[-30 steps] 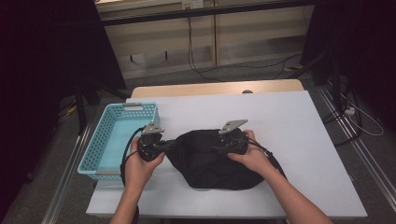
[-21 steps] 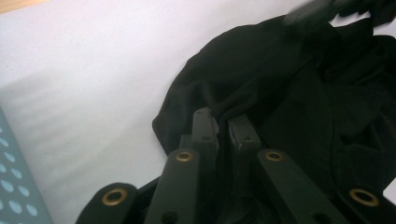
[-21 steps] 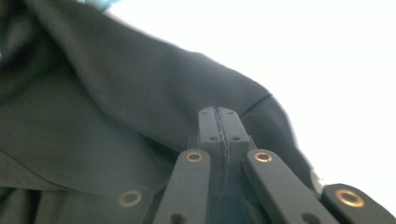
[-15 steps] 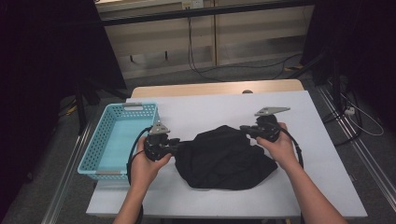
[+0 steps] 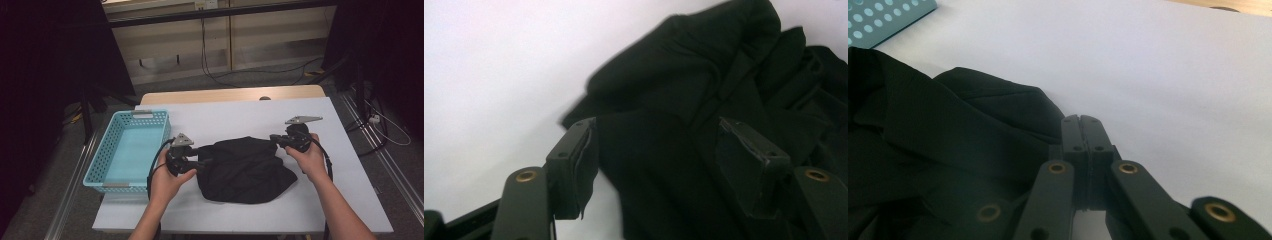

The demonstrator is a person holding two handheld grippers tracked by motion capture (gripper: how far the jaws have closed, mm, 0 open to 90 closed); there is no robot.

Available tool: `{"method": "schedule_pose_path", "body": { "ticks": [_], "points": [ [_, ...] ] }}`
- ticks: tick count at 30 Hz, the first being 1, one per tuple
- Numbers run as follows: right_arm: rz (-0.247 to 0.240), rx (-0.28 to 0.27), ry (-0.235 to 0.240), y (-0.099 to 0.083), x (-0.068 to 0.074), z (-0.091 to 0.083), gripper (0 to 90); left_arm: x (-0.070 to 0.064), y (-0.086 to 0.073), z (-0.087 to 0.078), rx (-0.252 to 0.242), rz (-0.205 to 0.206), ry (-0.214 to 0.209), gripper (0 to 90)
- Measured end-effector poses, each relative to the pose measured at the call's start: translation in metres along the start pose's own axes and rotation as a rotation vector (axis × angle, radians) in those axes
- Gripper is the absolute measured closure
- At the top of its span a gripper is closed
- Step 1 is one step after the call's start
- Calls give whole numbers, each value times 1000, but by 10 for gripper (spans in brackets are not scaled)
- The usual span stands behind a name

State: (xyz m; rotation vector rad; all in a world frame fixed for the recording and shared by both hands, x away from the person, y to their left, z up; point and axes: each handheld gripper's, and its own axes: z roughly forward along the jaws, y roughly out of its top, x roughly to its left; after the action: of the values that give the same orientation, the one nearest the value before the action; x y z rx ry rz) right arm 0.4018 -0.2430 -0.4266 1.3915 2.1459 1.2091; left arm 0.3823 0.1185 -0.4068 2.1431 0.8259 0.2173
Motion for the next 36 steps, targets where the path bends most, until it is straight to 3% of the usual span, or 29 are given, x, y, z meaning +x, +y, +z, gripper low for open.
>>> {"method": "schedule_pose_path", "body": {
  "ticks": [2,4,7,10,13,14,16,20,26,28,29,31,33,36],
  "points": [
    [-5,-2,-4,0,2,0,900,-8,0,5,19,11,-16,354],
    [-8,-1,-2,1,3,0,900,-13,0,12,39,42,-6,355],
    [2,-6,4,1,5,2,900,-14,-4,21,75,39,9,416],
    [-14,2,-5,1,7,1,900,-10,-7,23,92,39,16,577],
    [-10,-2,-12,-1,5,-3,900,-8,-5,18,92,52,4,810],
    [-5,-8,-14,-1,4,-5,900,-8,-4,16,81,39,-5,850],
    [4,-18,-17,-1,2,-9,900,-6,-2,9,66,39,-10,861],
    [18,-37,-30,-2,-3,-20,900,8,3,-15,0,-3,-10,869],
    [68,-62,-44,-8,-15,-41,900,33,7,-46,-147,-90,-6,873],
    [75,-64,-33,-9,-15,-49,900,37,10,-51,-175,-90,6,873],
    [70,-65,-36,-9,-14,-52,900,39,12,-52,-180,-96,11,873],
    [43,-65,-91,-9,-13,-58,900,41,11,-51,-175,-101,22,873],
    [59,-75,-62,-12,-16,-57,900,42,7,-48,-159,-112,20,872],
    [29,-49,-66,-17,-15,-49,900,44,4,-44,-135,-116,38,872]
  ]
}}
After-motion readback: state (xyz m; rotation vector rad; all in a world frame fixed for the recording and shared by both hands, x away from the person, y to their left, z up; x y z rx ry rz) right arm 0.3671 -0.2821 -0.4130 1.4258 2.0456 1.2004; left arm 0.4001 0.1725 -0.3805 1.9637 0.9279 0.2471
